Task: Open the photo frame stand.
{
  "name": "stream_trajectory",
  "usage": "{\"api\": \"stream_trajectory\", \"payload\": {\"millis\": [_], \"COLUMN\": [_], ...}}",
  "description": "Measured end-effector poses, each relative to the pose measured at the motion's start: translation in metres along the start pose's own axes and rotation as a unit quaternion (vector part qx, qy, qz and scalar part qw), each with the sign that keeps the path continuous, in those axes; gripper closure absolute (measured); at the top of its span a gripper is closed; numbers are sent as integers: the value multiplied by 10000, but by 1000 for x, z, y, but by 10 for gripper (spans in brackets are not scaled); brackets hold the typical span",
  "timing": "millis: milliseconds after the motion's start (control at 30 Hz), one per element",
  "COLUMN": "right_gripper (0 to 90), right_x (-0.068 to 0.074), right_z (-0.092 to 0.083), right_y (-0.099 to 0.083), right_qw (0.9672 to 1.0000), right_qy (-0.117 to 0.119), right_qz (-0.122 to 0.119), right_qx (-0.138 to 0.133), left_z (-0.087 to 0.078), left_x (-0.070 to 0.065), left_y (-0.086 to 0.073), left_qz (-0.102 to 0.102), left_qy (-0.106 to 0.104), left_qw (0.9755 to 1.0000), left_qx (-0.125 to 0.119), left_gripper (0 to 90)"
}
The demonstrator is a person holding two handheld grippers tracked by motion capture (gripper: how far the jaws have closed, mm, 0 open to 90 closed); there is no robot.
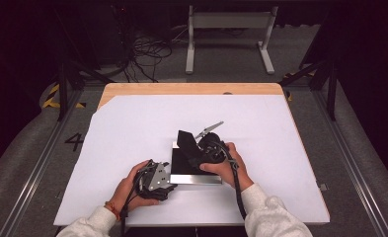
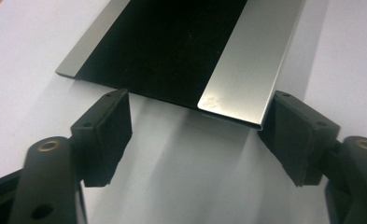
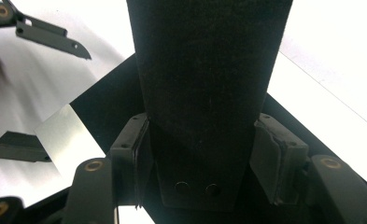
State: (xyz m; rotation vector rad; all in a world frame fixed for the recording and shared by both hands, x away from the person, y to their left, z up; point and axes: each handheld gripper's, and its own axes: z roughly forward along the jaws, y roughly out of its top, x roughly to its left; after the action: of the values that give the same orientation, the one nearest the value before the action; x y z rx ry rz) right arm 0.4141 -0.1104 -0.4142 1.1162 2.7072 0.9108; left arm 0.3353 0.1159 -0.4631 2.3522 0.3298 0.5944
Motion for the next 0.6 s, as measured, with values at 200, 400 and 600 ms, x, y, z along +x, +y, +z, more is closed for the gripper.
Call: {"api": "stream_trajectory", "payload": {"millis": [200,400,600], "right_gripper": [432,432,432], "right_x": [0,1,1], "right_z": [1,4,5], "right_y": [2,6,5], "right_qw": [10000,9999,9999], "right_qy": [14,-8,7], "right_qz": [45,42,43], "right_qx": [55,134,99], "left_z": [1,1,1], "left_x": [-2,-4,-4], "left_y": [2,4,6], "left_qz": [232,413,516], "left_qy": [65,-106,-175], "left_qw": [9997,9991,9985], "left_qx": [-40,-46,-9], "left_gripper": [283,418,433]}}
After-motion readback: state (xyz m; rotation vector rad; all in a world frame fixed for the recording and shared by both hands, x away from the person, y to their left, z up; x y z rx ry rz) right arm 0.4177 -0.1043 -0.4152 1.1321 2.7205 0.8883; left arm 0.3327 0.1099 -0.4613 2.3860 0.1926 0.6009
